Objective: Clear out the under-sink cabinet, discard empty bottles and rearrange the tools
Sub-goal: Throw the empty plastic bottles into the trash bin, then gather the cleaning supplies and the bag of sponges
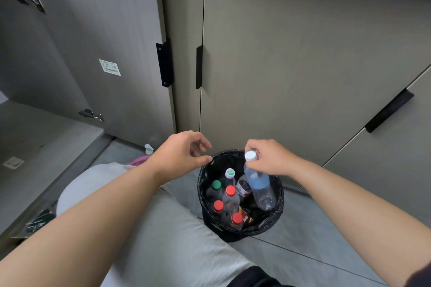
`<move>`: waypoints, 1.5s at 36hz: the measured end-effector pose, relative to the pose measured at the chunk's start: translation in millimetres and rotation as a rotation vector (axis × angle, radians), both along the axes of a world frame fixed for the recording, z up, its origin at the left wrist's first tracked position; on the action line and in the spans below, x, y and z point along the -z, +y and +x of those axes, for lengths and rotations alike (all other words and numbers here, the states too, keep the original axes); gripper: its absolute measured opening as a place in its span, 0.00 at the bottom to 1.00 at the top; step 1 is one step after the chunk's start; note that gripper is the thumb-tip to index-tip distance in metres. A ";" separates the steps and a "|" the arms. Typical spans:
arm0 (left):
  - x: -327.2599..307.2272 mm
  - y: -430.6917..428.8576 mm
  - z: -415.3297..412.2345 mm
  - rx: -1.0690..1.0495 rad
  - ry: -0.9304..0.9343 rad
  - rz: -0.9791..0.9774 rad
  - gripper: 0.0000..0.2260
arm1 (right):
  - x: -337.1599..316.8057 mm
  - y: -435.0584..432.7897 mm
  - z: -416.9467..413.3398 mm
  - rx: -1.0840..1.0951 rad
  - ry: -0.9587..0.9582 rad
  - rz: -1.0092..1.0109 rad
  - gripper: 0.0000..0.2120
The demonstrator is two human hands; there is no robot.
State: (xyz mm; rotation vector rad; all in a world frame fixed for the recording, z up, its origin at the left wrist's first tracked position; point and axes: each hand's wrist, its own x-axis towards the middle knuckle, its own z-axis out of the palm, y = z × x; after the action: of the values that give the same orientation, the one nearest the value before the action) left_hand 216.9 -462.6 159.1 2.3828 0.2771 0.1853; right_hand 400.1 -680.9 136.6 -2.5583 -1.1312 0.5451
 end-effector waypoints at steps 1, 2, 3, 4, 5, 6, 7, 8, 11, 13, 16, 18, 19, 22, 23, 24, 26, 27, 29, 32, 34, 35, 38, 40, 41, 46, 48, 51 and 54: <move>0.5 0.1 0.1 0.000 0.000 0.006 0.08 | 9.8 -3.6 1.0 0.023 0.011 -0.025 0.08; 0.9 0.3 -0.1 0.000 0.000 0.008 0.08 | 19.5 -7.1 2.0 0.044 0.020 -0.049 0.08; 1.2 0.3 -0.4 -0.001 0.000 0.012 0.07 | 28.8 -10.5 2.6 0.060 0.027 -0.075 0.08; 1.2 0.3 -0.7 -0.002 0.003 0.020 0.07 | 37.7 -13.9 2.9 0.069 0.033 -0.102 0.08; 1.0 0.4 -1.2 -0.003 0.010 0.029 0.06 | 46.4 -17.2 2.9 0.074 0.037 -0.128 0.08; 0.5 0.3 -1.5 -0.005 0.019 0.036 0.06 | 54.9 -20.4 2.8 0.079 0.040 -0.150 0.09; -0.2 0.4 -1.6 -0.006 0.027 0.041 0.05 | 63.5 -23.6 2.3 0.087 0.042 -0.169 0.09; -1.0 0.4 -1.9 -0.006 0.035 0.046 0.05 | 71.8 -26.8 1.9 0.096 0.039 -0.186 0.10; -3.8 -0.4 -2.9 -0.008 0.044 0.053 0.05 | 94.8 -34.7 -0.5 0.125 0.032 -0.230 0.11; -5.4 -1.1 -4.0 -0.008 0.041 0.045 0.05 | 107.4 -39.0 -3.5 0.141 0.042 -0.256 0.11; -7.7 -2.6 -4.6 -0.002 0.042 0.053 0.05 | 120.9 -42.1 -9.7 0.155 0.054 -0.302 0.12; -8.6 -3.3 -3.8 -0.004 0.038 0.049 0.05 | 126.3 -41.6 -13.9 0.161 0.061 -0.327 0.12; -8.7 -3.5 -3.4 -0.006 0.038 0.048 0.05 | 127.7 -40.5 -15.7 0.157 0.063 -0.342 0.12; -8.2 -3.1 -3.0 -0.013 0.037 0.060 0.05 | 128.3 -35.6 -18.3 0.138 0.053 -0.392 0.14; -7.7 -2.4 -2.8 -0.015 0.037 0.063 0.05 | 127.5 -33.7 -18.6 0.132 0.043 -0.415 0.15; -6.9 -1.5 -2.6 -0.015 0.039 0.069 0.05 | 126.0 -31.4 -18.8 0.125 0.029 -0.444 0.16; -5.0 0.8 -1.7 -0.014 0.047 0.087 0.05 | 119.7 -25.9 -19.9 0.114 -0.007 -0.506 0.17; -4.0 2.2 -1.4 -0.018 0.054 0.101 0.05 | 114.4 -22.4 -20.8 0.110 -0.038 -0.532 0.18; -1.5 5.4 -1.0 -0.051 0.073 0.135 0.05 | 101.1 -13.7 -23.5 0.095 -0.116 -0.548 0.17; 2.1 12.6 -3.4 -0.131 0.097 0.219 0.03 | 81.7 5.0 -28.5 0.072 -0.186 -0.415 0.12; 2.2 21.1 -5.9 -0.195 0.114 0.262 0.03 | 70.7 23.0 -32.2 0.018 -0.192 -0.285 0.10; 0.8 27.4 -7.3 -0.225 0.125 0.273 0.03 | 65.3 33.8 -34.5 -0.018 -0.191 -0.221 0.09; -9.3 57.5 -15.6 -0.289 0.180 0.260 0.03 | 49.4 69.5 -42.7 -0.117 -0.181 -0.051 0.06; -16.3 86.7 -27.5 -0.330 0.226 0.229 0.02 | 42.6 96.2 -48.6 -0.183 -0.155 0.015 0.06; -18.1 102.6 -35.4 -0.352 0.237 0.216 0.02 | 40.7 109.8 -51.5 -0.217 -0.130 0.034 0.06; -7.8 172.2 -86.9 -0.481 0.331 0.137 0.01 | 52.1 179.6 -61.4 -0.335 0.015 0.044 0.06; 4.1 192.0 -107.2 -0.514 0.374 0.076 0.03 | 63.9 207.0 -65.5 -0.385 0.074 0.001 0.09; 26.2 215.0 -130.7 -0.512 0.436 0.014 0.04 | 83.9 247.1 -71.6 -0.414 0.107 -0.073 0.16; 55.3 232.5 -143.1 -0.476 0.524 -0.017 0.09 | 104.0 284.6 -75.4 -0.418 0.087 -0.152 0.22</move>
State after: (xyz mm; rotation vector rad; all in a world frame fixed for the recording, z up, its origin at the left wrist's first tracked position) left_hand 73.8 -230.1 103.9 2.2753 1.0849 -0.2297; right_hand 324.7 -396.3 32.5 -2.3924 -1.6614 0.8591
